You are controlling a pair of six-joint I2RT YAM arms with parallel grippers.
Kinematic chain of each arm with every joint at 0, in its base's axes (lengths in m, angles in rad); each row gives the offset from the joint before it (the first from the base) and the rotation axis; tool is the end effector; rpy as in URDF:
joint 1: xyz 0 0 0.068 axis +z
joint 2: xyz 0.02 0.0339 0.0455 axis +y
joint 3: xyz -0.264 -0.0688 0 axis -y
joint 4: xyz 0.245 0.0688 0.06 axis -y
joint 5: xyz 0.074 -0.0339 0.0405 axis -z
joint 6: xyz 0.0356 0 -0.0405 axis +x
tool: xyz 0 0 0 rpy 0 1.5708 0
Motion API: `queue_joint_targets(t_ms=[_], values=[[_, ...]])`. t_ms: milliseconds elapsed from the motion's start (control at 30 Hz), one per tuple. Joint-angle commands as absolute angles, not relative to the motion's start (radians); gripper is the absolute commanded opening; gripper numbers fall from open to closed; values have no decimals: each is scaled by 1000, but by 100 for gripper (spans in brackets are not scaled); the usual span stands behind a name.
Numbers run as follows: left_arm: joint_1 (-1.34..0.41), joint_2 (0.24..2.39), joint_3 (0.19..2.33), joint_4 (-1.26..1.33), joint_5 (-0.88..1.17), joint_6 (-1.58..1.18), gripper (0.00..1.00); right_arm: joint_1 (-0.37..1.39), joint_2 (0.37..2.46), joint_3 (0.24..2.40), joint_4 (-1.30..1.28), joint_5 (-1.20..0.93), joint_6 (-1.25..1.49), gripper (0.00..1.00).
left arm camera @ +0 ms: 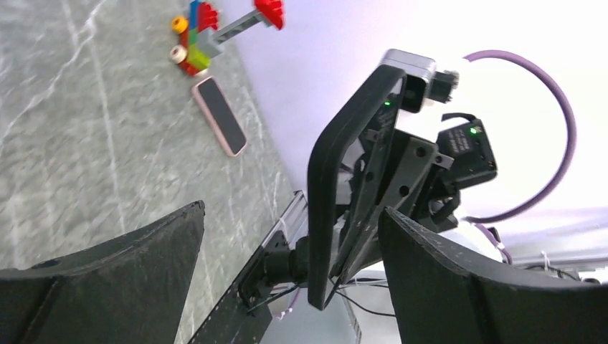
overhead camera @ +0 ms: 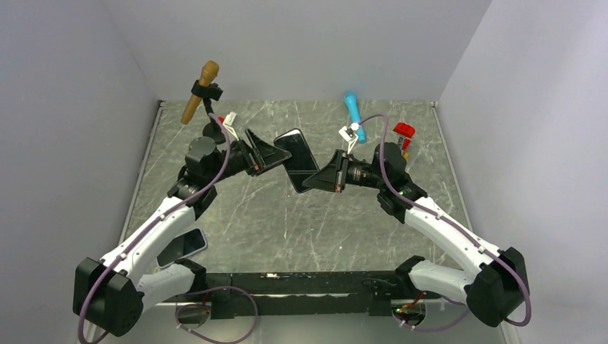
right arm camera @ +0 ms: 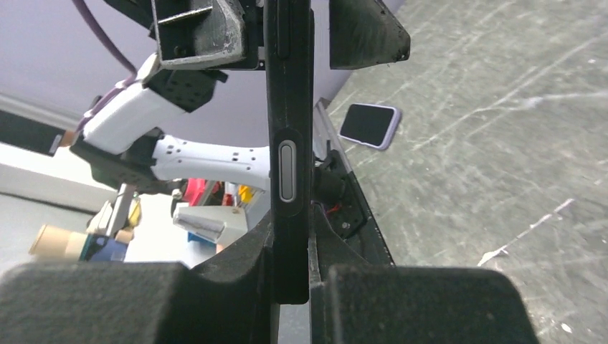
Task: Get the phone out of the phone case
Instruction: Remove the phone case from the phone.
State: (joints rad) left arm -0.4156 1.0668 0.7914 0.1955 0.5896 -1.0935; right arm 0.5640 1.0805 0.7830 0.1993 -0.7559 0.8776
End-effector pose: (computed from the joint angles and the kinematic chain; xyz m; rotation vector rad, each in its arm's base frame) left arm 0.2188 -0.1182 0.3275 -0.1255 1.9088 -1.5722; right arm 0.1956 0.1526 0.3222 -0.3664 1.9194 1.6482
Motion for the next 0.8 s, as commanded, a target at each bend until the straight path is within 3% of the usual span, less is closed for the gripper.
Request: queue_joint_targets(t_ms=[0, 233, 433, 500, 567, 633, 767], values=[[-447, 1056, 833, 372, 612, -1081, 89, 562, 1072, 796, 426, -848, 933, 0], [-456, 1134, 807, 593, 653, -1193, 57, 563, 1086, 785, 484, -880, 960, 0], [-484, 1165, 856, 571, 667, -1158, 44, 567, 1120, 787, 497, -909, 974, 5], [-484, 1164, 859, 578, 663, -1147, 25, 568, 1120, 783, 496, -913, 974, 15], [-483, 1152, 877, 544, 646, -1108, 10, 567, 1113, 804, 409, -905, 932, 39], [-482, 1150, 897, 510, 656, -1078, 1, 564, 1102, 857, 237, -880, 844, 54], [-471, 1155, 917, 478, 722, -1095, 0, 555, 1064, 894, 26, -858, 691, 65]])
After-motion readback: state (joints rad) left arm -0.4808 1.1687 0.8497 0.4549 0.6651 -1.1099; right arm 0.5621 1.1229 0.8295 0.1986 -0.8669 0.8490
